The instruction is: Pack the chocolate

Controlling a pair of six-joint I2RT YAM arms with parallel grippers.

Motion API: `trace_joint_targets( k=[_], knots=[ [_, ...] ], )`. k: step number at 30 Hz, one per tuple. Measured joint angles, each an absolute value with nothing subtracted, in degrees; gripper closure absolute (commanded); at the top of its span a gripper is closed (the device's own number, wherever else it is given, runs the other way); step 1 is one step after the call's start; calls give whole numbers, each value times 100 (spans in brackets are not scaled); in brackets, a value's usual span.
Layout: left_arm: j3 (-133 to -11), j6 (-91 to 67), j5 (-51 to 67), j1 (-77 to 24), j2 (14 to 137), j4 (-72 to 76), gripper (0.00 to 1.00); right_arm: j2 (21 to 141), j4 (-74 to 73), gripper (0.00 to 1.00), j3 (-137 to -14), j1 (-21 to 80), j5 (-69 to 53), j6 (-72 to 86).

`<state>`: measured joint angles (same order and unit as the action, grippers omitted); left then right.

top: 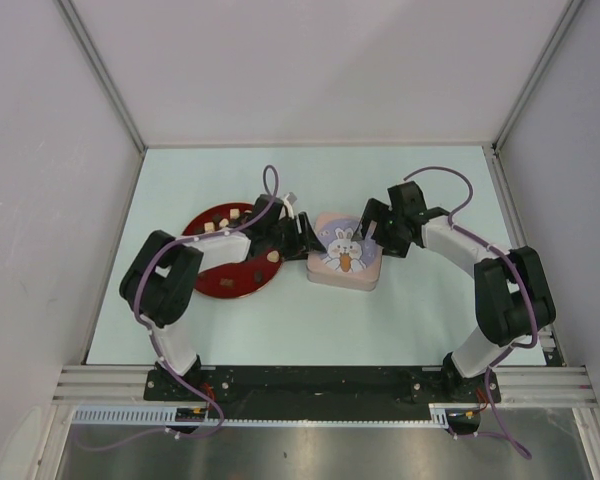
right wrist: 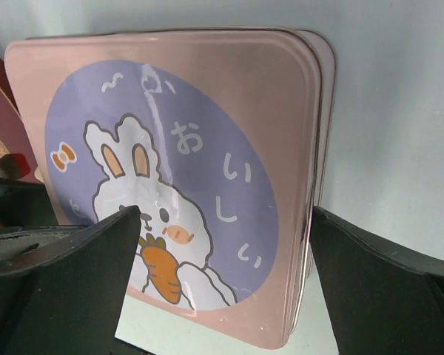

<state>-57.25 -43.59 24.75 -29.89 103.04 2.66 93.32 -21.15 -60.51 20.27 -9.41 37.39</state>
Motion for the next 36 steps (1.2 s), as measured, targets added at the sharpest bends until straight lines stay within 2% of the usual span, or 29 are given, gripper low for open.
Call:
trace_joint_targets(
  k=[3, 11, 17, 23, 34, 36],
  knots=[
    [-5537, -4466, 2512, -3024, 10210, 351, 44, 9332, -2189, 0, -6062, 2038, -899, 3680],
    [-4971, -4672, 2617, -3050, 9894, 757, 44, 9358, -2331, 0, -6080, 2102, -843, 3527],
    [-4436, -4860, 2740, -3063, 9642, 1210, 51, 9393, -2460, 0, -6088, 2150, -768, 3444],
    [-4075, -5043, 2766, -3063, 9539, 1697, 64, 9393, -2561, 0, -6088, 2239, -663, 3369],
    [-3760, -5177, 2711, -3063, 9402, 2003, 62, 9045, -2630, 0, -6088, 2329, -617, 3148],
    [-3723, -5207, 2696, -3063, 9373, 2001, 57, 8973, -2633, 0, -6088, 2329, -609, 3116]
  ],
)
